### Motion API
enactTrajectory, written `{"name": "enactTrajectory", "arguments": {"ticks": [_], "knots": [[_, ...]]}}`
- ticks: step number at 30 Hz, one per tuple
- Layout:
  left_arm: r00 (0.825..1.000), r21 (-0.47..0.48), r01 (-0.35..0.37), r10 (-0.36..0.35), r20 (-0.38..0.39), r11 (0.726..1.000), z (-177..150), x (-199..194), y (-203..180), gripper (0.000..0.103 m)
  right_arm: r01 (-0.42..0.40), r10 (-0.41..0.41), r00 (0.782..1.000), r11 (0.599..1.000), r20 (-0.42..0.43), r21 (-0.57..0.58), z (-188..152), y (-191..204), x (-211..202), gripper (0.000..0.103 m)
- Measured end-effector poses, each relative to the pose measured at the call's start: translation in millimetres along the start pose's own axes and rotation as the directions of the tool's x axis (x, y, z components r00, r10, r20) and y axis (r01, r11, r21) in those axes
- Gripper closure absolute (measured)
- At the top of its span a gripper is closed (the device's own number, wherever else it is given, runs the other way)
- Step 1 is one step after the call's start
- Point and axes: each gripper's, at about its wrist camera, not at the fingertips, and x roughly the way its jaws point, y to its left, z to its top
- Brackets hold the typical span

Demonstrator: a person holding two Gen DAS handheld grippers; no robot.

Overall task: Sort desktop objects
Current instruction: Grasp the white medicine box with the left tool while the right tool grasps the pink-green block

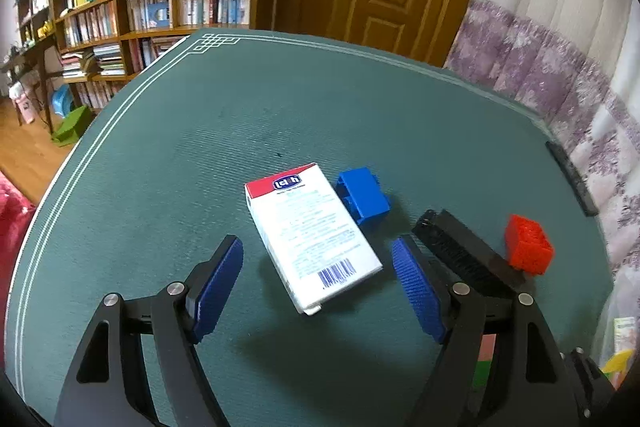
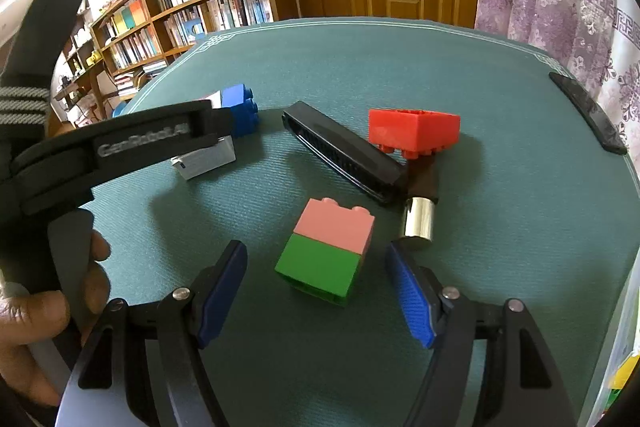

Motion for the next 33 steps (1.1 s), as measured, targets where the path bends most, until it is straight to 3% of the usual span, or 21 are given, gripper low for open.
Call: {"name": "enactTrajectory", "arguments": {"ticks": [9, 13, 15, 24, 33], "knots": [[1.0, 0.001, -0.009, 0.009, 0.004, 1.0, -3, 12, 8, 0.023, 0.034, -0.034, 0.999, 0.999, 0.01, -0.02, 0, 3, 4, 0.027], [1.0, 0.009, 0.003, -0.003, 0.013, 1.0, -5, 9, 11, 0.042, 0.065, -0.065, 0.998, 0.997, 0.015, -0.045, -1, 8, 6, 0.027], [1.0, 0.005, 0.007, -0.007, 0.016, 1.0, -6, 6, 15, 0.044, 0.077, -0.076, 0.997, 0.996, 0.017, -0.055, -1, 10, 6, 0.028], [0.998, 0.014, -0.022, 0.021, 0.055, 1.0, -11, -10, 21, 0.048, 0.113, -0.11, 0.993, 0.99, 0.032, -0.083, -3, 11, 4, 0.057], [0.994, 0.026, -0.038, 0.036, 0.099, 0.999, -16, -26, 23, 0.049, 0.141, -0.137, 0.99, 0.984, 0.045, -0.108, -5, 14, 1, 0.058]]}}
